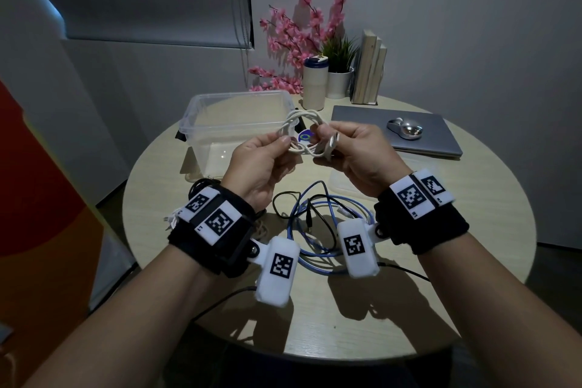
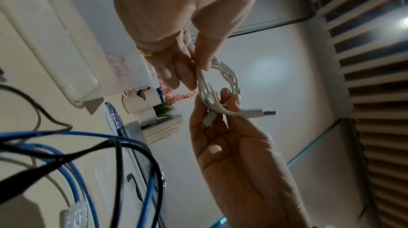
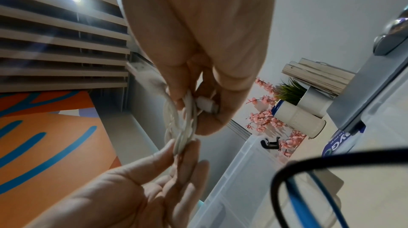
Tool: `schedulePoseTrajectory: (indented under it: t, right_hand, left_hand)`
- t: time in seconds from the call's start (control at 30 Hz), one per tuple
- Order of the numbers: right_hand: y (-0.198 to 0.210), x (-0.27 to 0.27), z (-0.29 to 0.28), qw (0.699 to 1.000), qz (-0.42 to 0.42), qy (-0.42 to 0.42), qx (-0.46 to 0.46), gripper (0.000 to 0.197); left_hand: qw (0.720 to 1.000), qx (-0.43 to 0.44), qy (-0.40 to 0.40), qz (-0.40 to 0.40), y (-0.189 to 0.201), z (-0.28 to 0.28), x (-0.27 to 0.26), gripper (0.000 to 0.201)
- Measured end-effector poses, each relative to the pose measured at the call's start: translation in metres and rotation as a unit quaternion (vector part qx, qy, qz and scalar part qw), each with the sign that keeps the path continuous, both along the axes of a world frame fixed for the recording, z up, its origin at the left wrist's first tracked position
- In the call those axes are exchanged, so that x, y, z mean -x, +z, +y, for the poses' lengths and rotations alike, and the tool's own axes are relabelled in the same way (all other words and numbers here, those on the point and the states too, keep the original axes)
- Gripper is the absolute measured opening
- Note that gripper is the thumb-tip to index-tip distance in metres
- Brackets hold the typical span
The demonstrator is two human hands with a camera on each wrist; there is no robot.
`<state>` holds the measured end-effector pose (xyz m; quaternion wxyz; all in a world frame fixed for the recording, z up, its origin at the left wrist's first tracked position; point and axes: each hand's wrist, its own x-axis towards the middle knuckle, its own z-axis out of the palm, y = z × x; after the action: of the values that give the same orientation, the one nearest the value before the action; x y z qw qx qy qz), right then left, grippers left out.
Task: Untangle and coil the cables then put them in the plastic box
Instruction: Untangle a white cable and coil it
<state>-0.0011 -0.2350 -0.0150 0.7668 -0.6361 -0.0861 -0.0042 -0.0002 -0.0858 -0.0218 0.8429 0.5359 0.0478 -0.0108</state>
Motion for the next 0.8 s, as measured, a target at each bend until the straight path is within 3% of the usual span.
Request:
schedulePoseTrajectory:
  t: [0.23,0.37,0.43,0.63,0.73,0.8]
  right_hand:
    - [-0.006,0.000,0.000,0.996,-0.020,-0.020,0.086,0.011]
    - [-0.007,-0.001,0.002,0.997,-0.018,-0.045,0.058,0.012]
    - [-0.006,-0.001,0.001,0.997,-0.015,-0.059,0.043,0.013]
    - [-0.006,-0.001,0.002,0.997,-0.017,-0.065,0.035,0.012]
    - [-0.005,-0.001,0.000,0.997,-0.019,-0.073,0.025,0.012]
    - [-0.001,-0.002,-0.003,0.996,-0.019,-0.080,0.018,0.012]
  left_hand:
    - [0.997,0.038,-0.049,0.050,0.001,0.000,0.001,0.020]
    - [0.987,-0.074,-0.140,-0.013,0.000,0.001,0.006,0.010]
    - [0.981,-0.086,-0.166,-0.044,-0.002,0.002,0.010,0.021]
    - [0.986,-0.118,-0.108,-0.044,-0.003,0.001,0.009,0.037]
    - [0.972,-0.210,-0.094,-0.049,-0.006,0.003,0.009,0.035]
    - [0.948,-0.295,-0.102,-0.055,-0.010,0.007,0.010,0.023]
